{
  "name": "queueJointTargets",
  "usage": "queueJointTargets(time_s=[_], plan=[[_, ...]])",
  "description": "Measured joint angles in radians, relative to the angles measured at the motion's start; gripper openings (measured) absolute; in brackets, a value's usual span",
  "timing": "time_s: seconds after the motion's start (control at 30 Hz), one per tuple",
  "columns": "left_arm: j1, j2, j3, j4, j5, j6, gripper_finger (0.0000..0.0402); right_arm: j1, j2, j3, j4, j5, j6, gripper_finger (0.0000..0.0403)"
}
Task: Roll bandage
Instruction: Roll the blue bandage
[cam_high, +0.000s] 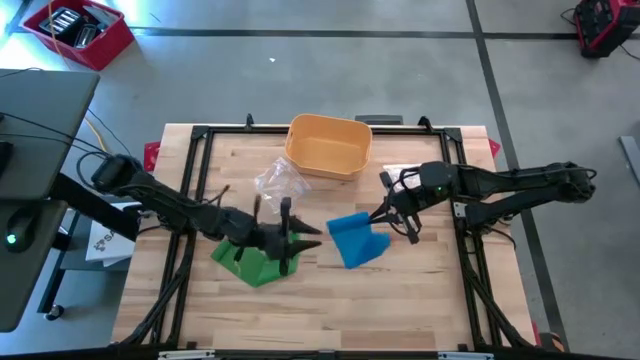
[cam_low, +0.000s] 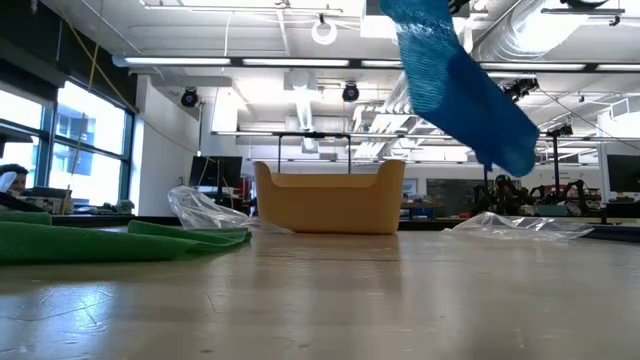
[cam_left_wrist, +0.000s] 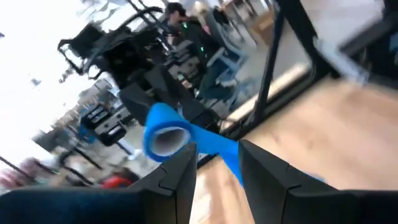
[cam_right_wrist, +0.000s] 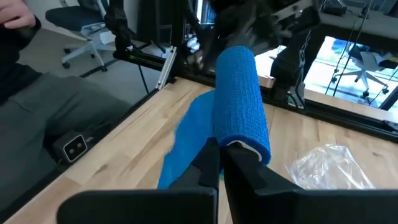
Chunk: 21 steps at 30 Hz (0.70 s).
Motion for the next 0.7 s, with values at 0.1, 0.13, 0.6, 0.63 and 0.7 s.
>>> queueJointTargets(time_s=[0.1,0.13,0.6,0.63,0.7], plan=[[-0.022,0.031,0.0,0.007,-0.094,0.169,0.0107,0.0,0.0,0.0,0.002,0.0,-0.001,0.0],[-0.029,0.042,0.0,0.018,-0.134,0.226,0.0106,0.0,0.0,0.0,0.007,0.0,-0.001,0.0],[-0.075,0.123,0.049,0.211,-0.381,0.607,0.0106,0.0,0.0,0.0,0.029,-0.004,0.01,0.0],[-0.072,0.123,0.061,0.186,-0.381,0.627,0.0108,0.0,0.0,0.0,0.03,-0.004,0.01,0.0],[-0.064,0.123,0.088,0.114,-0.379,0.658,0.0116,0.0,0.0,0.0,0.03,-0.004,0.01,0.0]])
